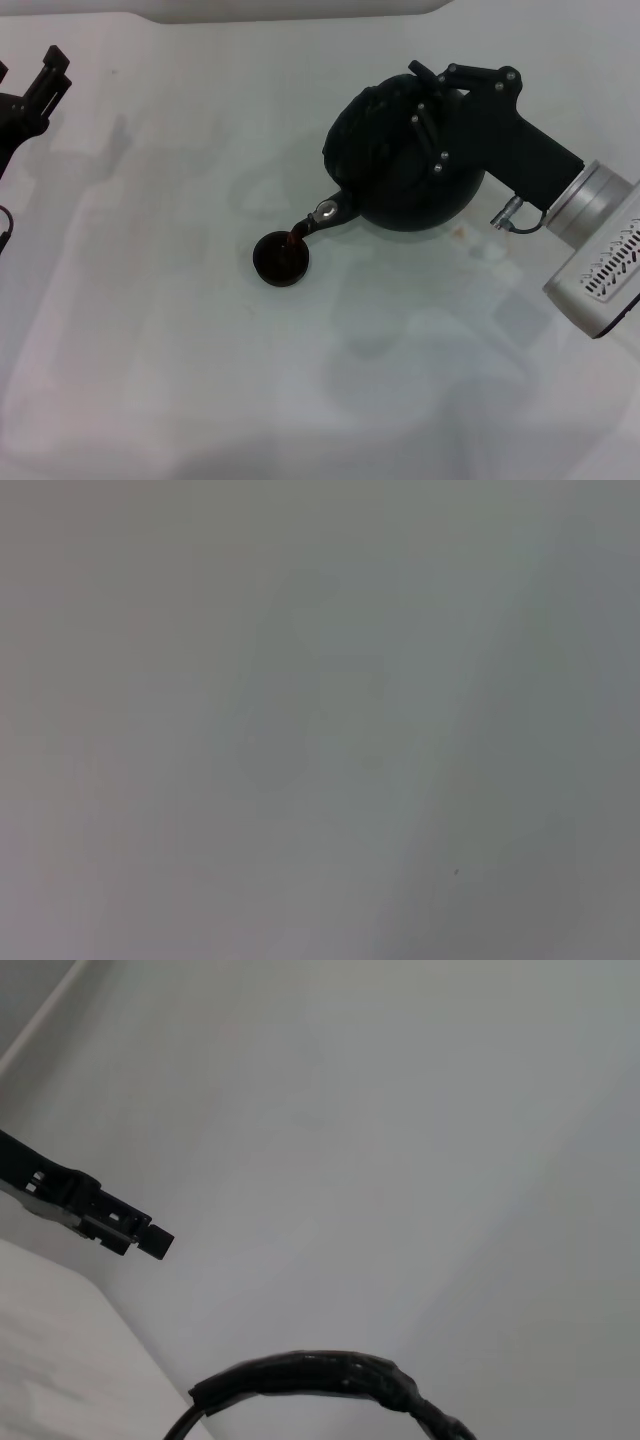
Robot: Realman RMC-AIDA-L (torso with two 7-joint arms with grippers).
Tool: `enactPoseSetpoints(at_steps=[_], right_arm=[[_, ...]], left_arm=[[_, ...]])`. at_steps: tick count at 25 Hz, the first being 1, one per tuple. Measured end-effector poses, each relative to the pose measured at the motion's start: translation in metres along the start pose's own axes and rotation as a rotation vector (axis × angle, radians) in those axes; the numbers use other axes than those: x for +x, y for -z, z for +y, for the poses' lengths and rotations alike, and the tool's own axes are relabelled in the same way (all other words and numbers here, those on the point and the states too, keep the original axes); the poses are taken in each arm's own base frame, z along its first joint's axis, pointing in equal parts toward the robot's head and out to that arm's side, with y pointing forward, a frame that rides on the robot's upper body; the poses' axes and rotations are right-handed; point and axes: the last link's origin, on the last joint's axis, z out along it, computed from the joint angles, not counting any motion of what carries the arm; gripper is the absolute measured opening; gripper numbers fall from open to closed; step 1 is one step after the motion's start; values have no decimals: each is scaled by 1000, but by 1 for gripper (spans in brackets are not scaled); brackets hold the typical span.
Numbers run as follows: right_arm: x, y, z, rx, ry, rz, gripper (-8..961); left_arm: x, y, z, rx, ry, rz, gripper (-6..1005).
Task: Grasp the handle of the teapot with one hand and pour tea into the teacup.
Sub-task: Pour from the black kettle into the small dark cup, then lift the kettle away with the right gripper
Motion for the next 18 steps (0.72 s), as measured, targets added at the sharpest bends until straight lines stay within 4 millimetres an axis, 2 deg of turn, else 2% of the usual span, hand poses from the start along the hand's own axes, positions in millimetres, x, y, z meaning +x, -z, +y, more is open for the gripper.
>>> enactPoseSetpoints(at_steps=[18], right_arm=[[0,-1,1,-1,12,4,121]], left_arm=[[0,0,0,1,1,1,893]])
